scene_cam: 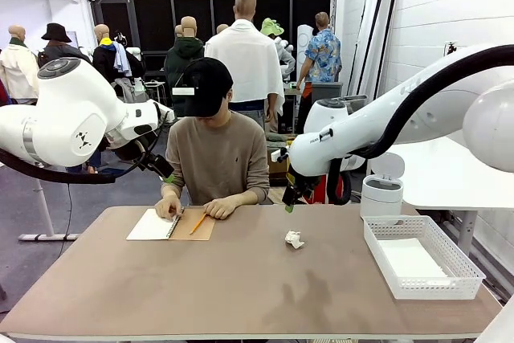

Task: Sort the paper based on its condition.
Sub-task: If a person hands you a paper, place it in the Organizing basket , and if it's crumpled, put it in the Trash can.

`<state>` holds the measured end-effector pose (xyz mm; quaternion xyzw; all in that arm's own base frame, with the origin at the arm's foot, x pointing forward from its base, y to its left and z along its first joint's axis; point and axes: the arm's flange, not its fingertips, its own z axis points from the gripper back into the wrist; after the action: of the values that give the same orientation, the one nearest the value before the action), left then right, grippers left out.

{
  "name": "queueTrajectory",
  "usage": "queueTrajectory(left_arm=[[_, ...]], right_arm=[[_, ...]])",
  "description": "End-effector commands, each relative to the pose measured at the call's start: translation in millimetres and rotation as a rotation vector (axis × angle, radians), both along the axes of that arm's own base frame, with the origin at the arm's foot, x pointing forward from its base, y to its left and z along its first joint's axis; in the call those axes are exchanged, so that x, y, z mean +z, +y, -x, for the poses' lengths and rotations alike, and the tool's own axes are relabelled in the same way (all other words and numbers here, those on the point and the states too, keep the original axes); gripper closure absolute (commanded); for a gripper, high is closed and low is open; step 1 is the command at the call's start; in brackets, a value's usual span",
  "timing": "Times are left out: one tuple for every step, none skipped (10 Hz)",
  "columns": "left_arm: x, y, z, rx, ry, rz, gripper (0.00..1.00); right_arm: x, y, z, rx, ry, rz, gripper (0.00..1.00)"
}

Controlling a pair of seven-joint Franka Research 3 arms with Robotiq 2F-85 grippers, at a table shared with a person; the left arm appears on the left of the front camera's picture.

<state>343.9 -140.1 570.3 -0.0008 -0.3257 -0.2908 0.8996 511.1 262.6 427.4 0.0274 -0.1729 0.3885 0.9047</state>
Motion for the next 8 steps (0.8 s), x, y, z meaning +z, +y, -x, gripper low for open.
queueTrajectory(left_arm=[[0, 1, 0, 0.002, 0.001, 0.001, 0.00], [0, 1, 0, 0.002, 0.001, 0.001, 0.00], [0, 1, 0, 0.002, 0.001, 0.001, 0.00], [0, 1, 0, 0.002, 0.001, 0.001, 0.00], [0, 1, 0, 0.002, 0.001, 0.001, 0.00], [0, 1, 0, 0.002, 0.001, 0.001, 0.00], [0, 1, 0, 0.002, 0.001, 0.001, 0.00], [0, 1, 0, 0.002, 0.001, 0.001, 0.00]], right_arm=[[-19, 6, -16, -0.028, 0.044, -0.023, 0.00], [-29, 7, -20, -0.033, 0.064, -0.027, 0.00], [-39, 9, -25, -0.045, 0.085, -0.022, 0.00], [-48, 11, -28, -0.047, 0.122, -0.019, 0.00], [-55, 12, -32, -0.048, 0.134, -0.012, 0.00], [-63, 13, -37, -0.051, 0.141, -0.007, 0.00], [-70, 15, -41, -0.052, 0.149, 0.004, 0.00], [-77, 15, -44, -0.055, 0.166, 0.000, 0.00]])
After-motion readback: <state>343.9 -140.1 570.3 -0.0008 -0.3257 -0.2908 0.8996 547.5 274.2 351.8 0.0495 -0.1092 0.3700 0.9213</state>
